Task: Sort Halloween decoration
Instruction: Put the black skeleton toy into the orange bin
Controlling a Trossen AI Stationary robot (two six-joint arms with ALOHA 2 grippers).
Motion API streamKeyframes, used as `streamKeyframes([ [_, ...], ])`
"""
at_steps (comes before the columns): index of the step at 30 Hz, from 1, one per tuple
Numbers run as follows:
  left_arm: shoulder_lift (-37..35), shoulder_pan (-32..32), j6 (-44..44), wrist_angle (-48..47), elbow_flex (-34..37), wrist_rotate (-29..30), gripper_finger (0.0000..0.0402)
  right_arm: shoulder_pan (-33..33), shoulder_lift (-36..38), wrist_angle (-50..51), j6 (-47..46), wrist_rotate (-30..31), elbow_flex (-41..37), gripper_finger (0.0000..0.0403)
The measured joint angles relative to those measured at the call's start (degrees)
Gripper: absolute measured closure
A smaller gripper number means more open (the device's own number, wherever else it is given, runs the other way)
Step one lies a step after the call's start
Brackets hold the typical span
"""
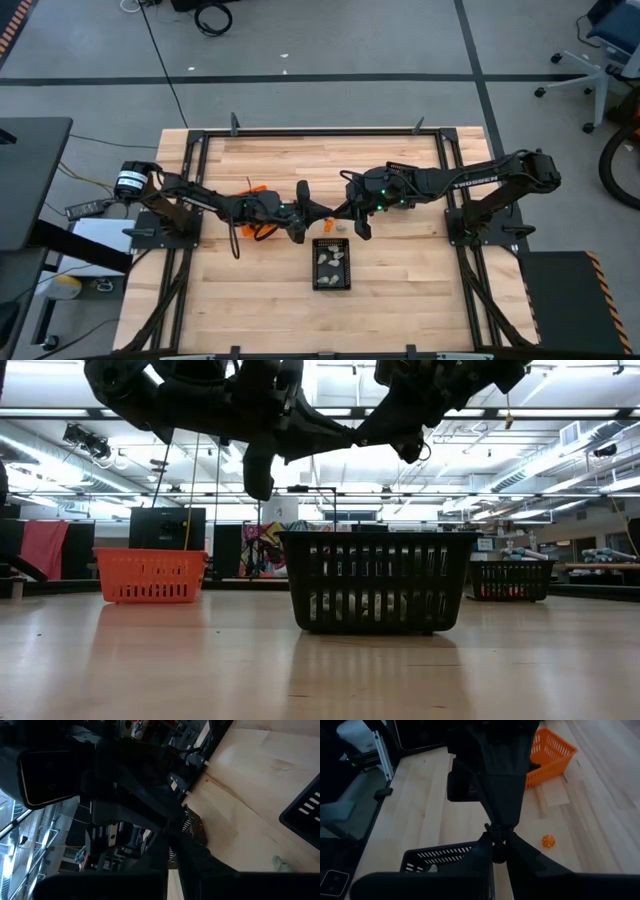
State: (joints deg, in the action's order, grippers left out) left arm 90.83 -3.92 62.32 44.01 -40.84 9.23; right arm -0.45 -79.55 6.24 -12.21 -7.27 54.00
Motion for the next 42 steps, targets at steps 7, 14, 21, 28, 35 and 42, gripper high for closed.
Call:
streamKeyframes([
  [7, 0.0, 0.0, -1.41, -0.34, 0.0, 0.07, 0.0386, -0.31, 0.02, 0.84, -0.59, 1.25, 0.0, 0.032],
  [14, -0.02, 0.0, -2.47, -1.51, 0.0, 0.01, 0.0386, -1.62, 2.14, 2.58, -0.19, 0.18, 0.0, 0.0266],
  [21, -0.17, -0.38, -5.26, -5.32, -0.02, 3.23, 0.0386, -3.16, 4.89, 8.89, 0.66, 1.24, 0.0, 0.0227],
  [28, -2.88, -4.05, -12.9, -24.91, -0.02, 14.47, 0.0386, -3.14, 4.79, 13.59, 0.42, 7.31, -2.84, 0.0225],
  [35, -9.33, -9.4, -25.03, -43.31, -0.02, 27.7, 0.0386, -3.46, 4.72, 8.09, 0.2, 13.58, -8.96, 0.0226],
  [42, -17.26, -13.37, -39.45, -57.77, -0.02, 28.17, 0.0386, -4.54, 4.72, -1.76, 0.35, 14.1, -13.55, 0.0227],
])
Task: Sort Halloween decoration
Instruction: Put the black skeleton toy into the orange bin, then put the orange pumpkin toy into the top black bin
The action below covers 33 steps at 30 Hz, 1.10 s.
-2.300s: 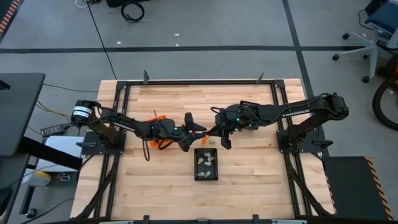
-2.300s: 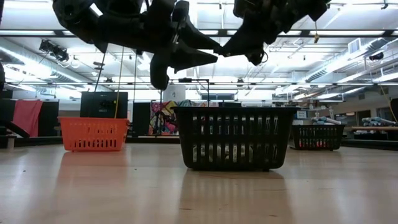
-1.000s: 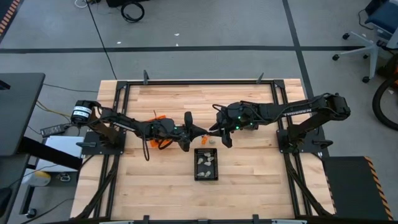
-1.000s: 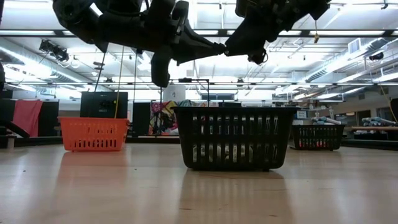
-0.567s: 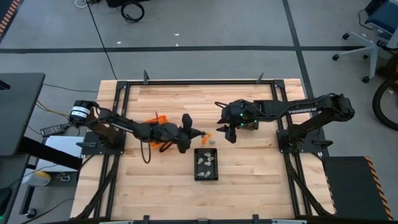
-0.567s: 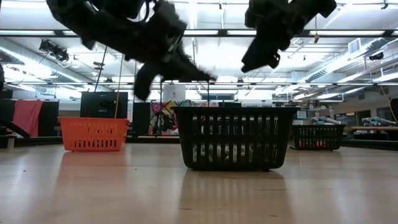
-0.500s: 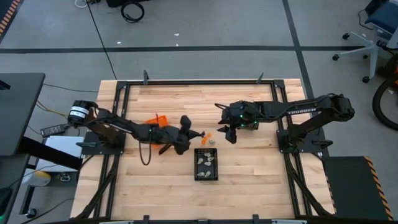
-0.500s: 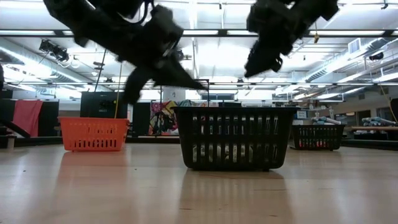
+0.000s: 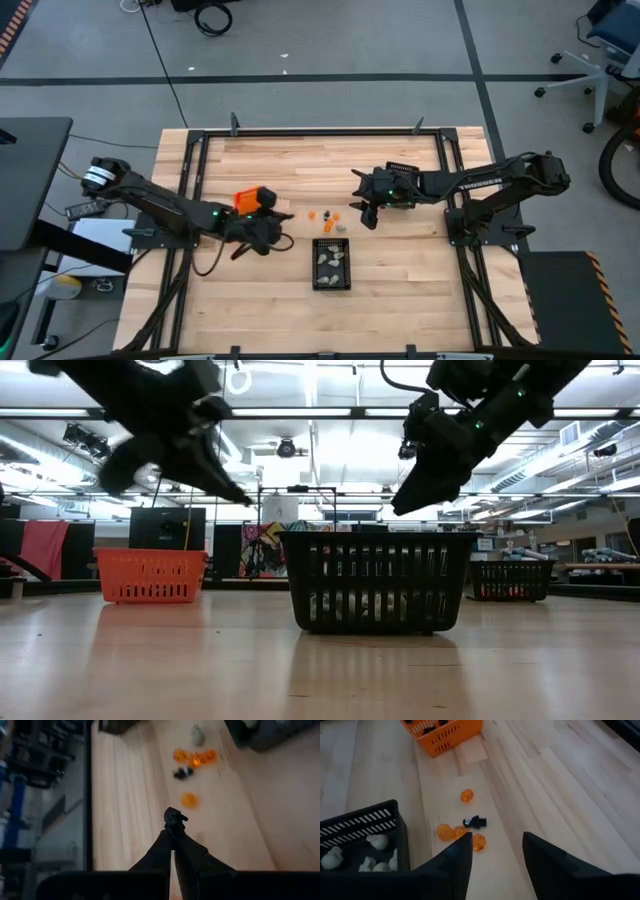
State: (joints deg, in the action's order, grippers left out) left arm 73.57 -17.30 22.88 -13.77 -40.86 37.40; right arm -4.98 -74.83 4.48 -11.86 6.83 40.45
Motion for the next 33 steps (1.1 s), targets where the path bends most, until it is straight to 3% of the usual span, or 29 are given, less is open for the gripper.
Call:
streamKeyframes([
  [6, -5.59, -1.14, -12.99, -13.11, 0.0, -0.11, 0.0386, -0.08, 0.0, -5.81, -0.18, 0.0, -3.48, 0.0227],
  [13, -6.62, -1.14, -29.84, -24.17, 0.0, -2.43, 0.0383, -0.1, 0.0, -9.9, -0.57, -0.76, -5.77, 0.0226],
  [20, -6.11, 0.42, -39.41, -30.89, 0.02, -5.82, 0.0328, -0.1, 0.0, -10.5, -0.51, -0.87, -6.16, 0.0226],
  [26, -6.12, 1.85, -39.96, -29.34, 0.02, -6.04, 0.0261, -0.1, 0.0, -10.95, 0.33, -0.81, -6.17, 0.0225],
  [33, -5.13, 5.23, -32.64, -11.01, 0.0, -8.51, 0.0218, -0.1, 0.0, -12.44, 1.95, -0.63, -6.17, 0.0226],
])
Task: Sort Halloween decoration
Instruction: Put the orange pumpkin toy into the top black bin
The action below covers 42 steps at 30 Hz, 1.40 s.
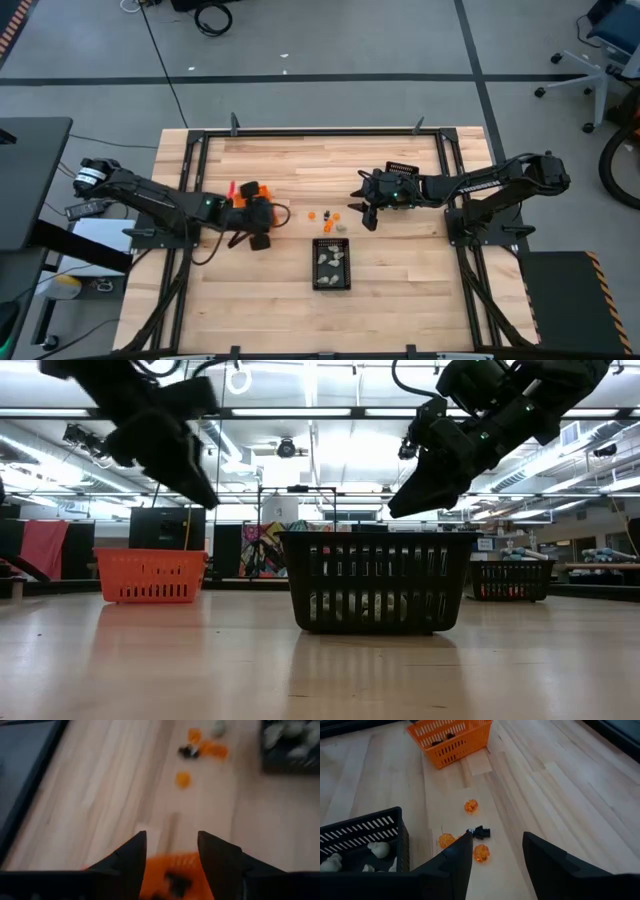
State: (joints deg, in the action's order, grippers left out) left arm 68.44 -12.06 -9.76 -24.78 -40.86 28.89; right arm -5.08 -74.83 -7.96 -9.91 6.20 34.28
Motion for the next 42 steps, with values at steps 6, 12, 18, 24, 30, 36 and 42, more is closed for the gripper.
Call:
streamKeyframes([
  [6, 5.68, 4.0, 5.2, 9.34, 0.02, -7.84, 0.0201, 0.02, -0.06, -0.27, 1.45, -3.12, 0.0, 0.0224],
  [12, 11.65, 6.11, 9.03, 17.37, 0.0, -9.12, 0.0198, 0.02, -4.55, -4.12, 4.06, -3.26, 0.0, 0.0224],
  [18, 15.21, 7.9, 10.82, 21.8, 0.0, -9.13, 0.0198, -1.14, -14.56, -14.98, 5.64, -5.59, 0.0, 0.0224],
  [24, 15.72, 9.14, 9.51, 23.19, 0.02, -9.17, 0.0198, -1.92, -22.61, -16.06, 7.56, -7.74, 2.61, 0.0224],
  [30, 15.65, 9.12, 9.53, 24.14, 0.0, -9.25, 0.0198, -2.74, -27.27, -15.91, 10.21, -7.8, 4.33, 0.0224],
  [36, 15.63, 8.97, 10.19, 24.24, 0.0, -9.25, 0.0198, -3.3, -28.85, -15.69, 12.99, -7.87, 4.27, 0.0226],
  [42, 15.63, 8.95, 10.45, 25.6, 0.0, -9.25, 0.0198, -3.26, -29.69, -16.55, 14.49, -7.94, 4.26, 0.0254],
])
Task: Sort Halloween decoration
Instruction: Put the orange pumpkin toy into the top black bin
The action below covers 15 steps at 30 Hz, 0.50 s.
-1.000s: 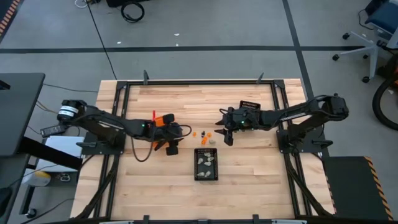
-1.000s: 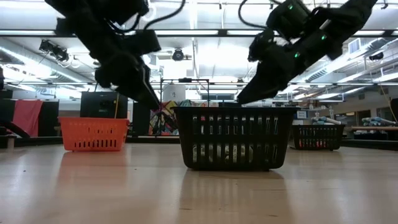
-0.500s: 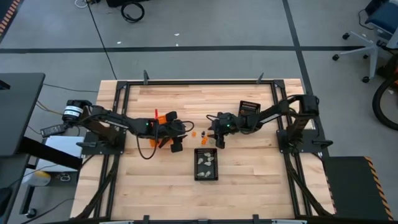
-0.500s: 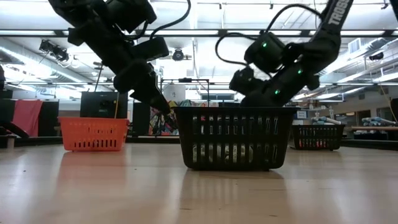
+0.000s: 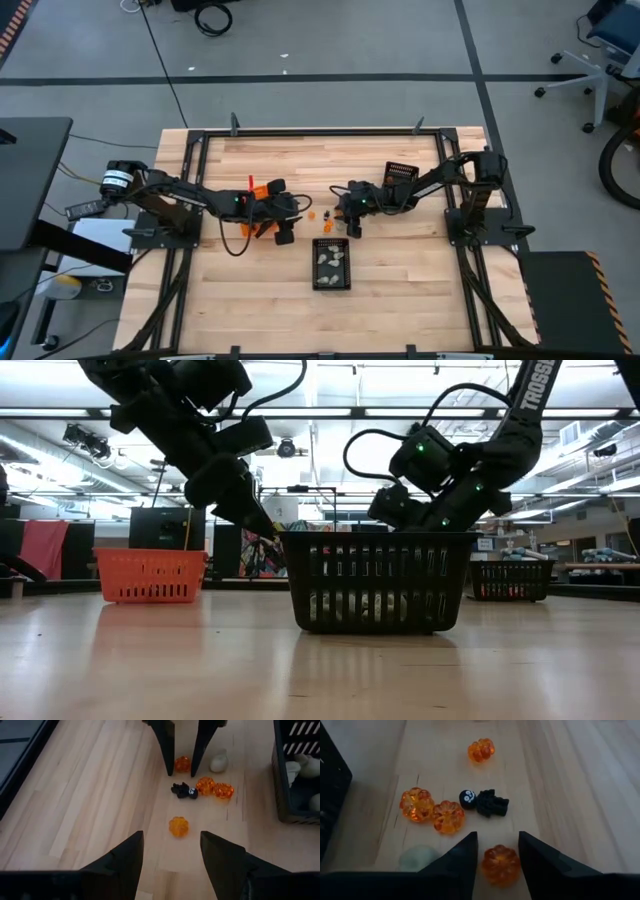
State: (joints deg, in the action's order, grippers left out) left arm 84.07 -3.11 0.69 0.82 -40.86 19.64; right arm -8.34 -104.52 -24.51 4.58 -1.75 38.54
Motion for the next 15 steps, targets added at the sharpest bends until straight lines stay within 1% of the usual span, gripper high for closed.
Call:
streamKeyframes([
  [8, 0.0, 0.0, 0.17, -0.16, 0.0, 0.0, 0.0198, 0.04, 0.19, 2.26, 0.18, 0.81, 0.2, 0.0311],
  [11, 0.0, 0.0, 0.17, -0.2, 0.0, 0.0, 0.0198, 0.04, 1.23, 3.54, 0.21, 2.24, 0.14, 0.0318],
  [15, 0.0, 0.0, 0.17, -0.22, 0.0, 0.0, 0.0198, 0.0, 4.54, 7.61, 0.37, 3.79, -0.18, 0.032],
])
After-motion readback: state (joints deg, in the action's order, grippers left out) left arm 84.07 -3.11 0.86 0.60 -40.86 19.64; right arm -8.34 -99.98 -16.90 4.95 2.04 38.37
